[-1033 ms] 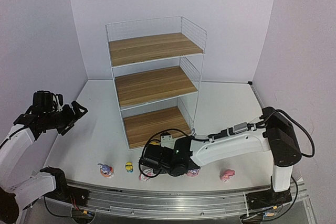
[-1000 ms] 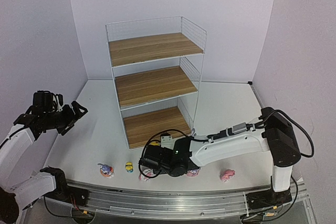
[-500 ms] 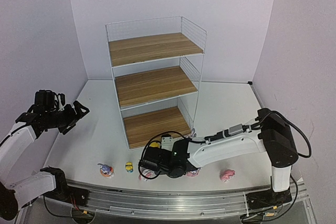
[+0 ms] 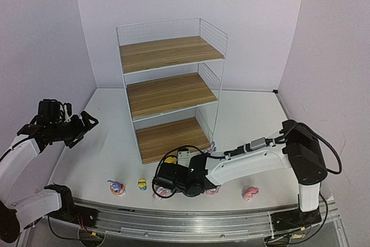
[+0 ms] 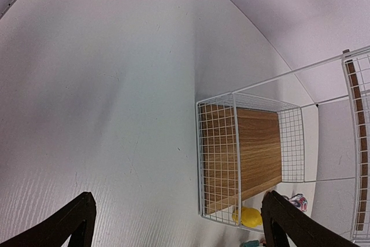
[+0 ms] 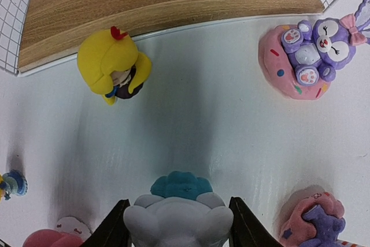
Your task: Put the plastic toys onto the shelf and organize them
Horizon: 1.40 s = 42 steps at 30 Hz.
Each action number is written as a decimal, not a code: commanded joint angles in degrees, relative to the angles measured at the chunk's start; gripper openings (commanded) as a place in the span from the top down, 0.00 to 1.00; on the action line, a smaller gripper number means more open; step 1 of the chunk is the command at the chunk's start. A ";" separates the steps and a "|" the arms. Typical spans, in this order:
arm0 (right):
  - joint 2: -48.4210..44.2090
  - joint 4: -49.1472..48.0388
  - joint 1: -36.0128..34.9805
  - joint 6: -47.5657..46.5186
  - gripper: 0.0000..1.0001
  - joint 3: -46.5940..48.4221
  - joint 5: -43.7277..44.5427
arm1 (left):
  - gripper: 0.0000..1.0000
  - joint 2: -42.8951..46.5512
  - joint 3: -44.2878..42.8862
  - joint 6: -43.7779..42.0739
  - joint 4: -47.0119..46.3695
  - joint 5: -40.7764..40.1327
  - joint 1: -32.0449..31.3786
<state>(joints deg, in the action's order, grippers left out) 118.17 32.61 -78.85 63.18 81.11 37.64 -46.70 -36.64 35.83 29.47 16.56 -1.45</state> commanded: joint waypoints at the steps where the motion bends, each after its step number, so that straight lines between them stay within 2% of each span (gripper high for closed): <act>1: -2.18 0.53 -0.32 -0.95 0.62 1.59 2.44 | 0.00 0.05 -0.97 -1.10 -1.27 0.71 0.22; 10: -8.11 -2.15 0.79 -11.55 0.68 -0.70 6.79 | 0.00 0.92 -0.84 -1.26 -1.52 0.40 0.22; 16: -12.95 -17.76 7.57 -25.05 0.70 -8.54 -4.60 | 0.00 1.84 -0.74 -2.07 -2.81 1.75 0.22; 21: -13.05 -22.38 12.39 -33.79 0.72 -9.11 -9.86 | 0.00 2.22 -0.54 -2.66 -3.73 3.93 0.22; 24: -12.37 -23.02 14.70 -37.34 0.73 -7.86 -10.05 | 0.00 3.08 -0.34 -2.76 -3.83 4.19 0.22; 42: -5.93 -30.36 21.58 -43.72 0.72 -5.22 -10.94 | 0.00 6.28 0.05 -2.11 -3.04 1.91 0.22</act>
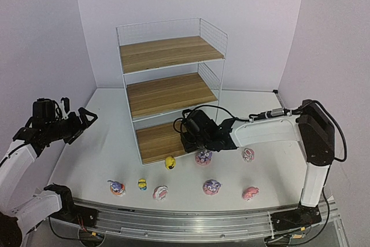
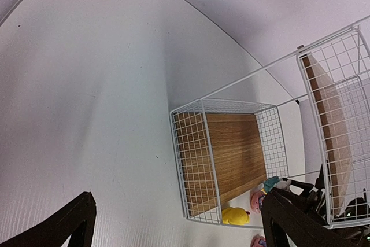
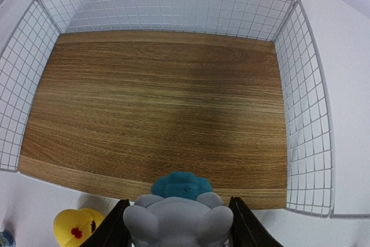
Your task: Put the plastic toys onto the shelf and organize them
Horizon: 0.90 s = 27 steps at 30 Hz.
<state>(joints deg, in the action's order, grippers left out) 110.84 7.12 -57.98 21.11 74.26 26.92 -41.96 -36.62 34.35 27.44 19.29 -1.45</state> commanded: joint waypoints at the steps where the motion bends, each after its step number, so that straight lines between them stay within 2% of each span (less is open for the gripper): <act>1: 1.63 -5.34 0.87 -1.90 0.72 1.79 -0.29 | 0.00 1.75 0.22 -0.55 -1.10 -0.82 0.20; 27: 6.80 -9.30 3.76 -3.44 0.68 2.59 0.66 | 0.00 2.11 1.26 0.02 -1.43 -0.49 0.22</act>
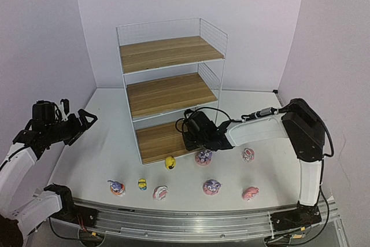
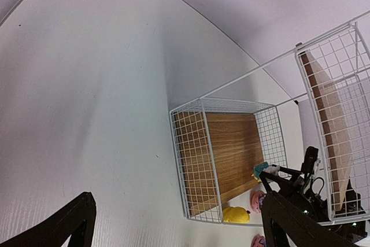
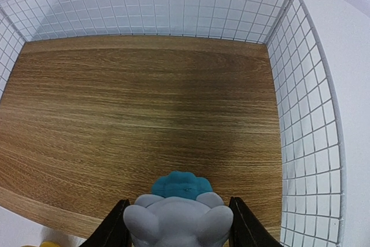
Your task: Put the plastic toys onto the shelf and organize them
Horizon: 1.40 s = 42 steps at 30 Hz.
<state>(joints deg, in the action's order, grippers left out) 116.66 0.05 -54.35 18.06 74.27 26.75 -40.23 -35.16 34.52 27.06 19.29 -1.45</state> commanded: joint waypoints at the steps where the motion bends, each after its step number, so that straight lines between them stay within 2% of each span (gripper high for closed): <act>1: 1.17 -2.23 0.13 -0.42 0.68 2.67 0.95 | 0.00 0.32 -0.19 -0.16 -1.05 -0.47 0.22; 11: 2.40 -2.25 0.22 -0.95 0.62 3.25 1.44 | 0.00 -0.04 -0.26 -0.27 -1.30 -0.43 0.22; 21: 2.49 -2.25 0.21 -0.73 0.47 2.99 1.48 | 0.00 -0.20 -0.26 -0.25 -1.22 -0.56 0.22; 27: 2.61 -2.25 0.23 -0.75 0.42 2.99 1.83 | 0.00 -0.03 -0.26 -0.25 -1.07 -0.61 0.22; 36: 2.29 -2.25 0.32 -0.84 0.39 3.13 2.21 | 0.00 0.11 -0.22 -0.16 -0.98 -0.57 0.22; 42: 0.64 -2.26 0.27 -0.78 0.28 2.46 1.08 | 0.00 0.32 -0.18 -0.16 -0.95 -0.52 0.22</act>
<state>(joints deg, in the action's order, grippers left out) 118.19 -0.45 -54.30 17.50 75.50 28.00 -40.29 -35.16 34.52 27.03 19.27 -1.45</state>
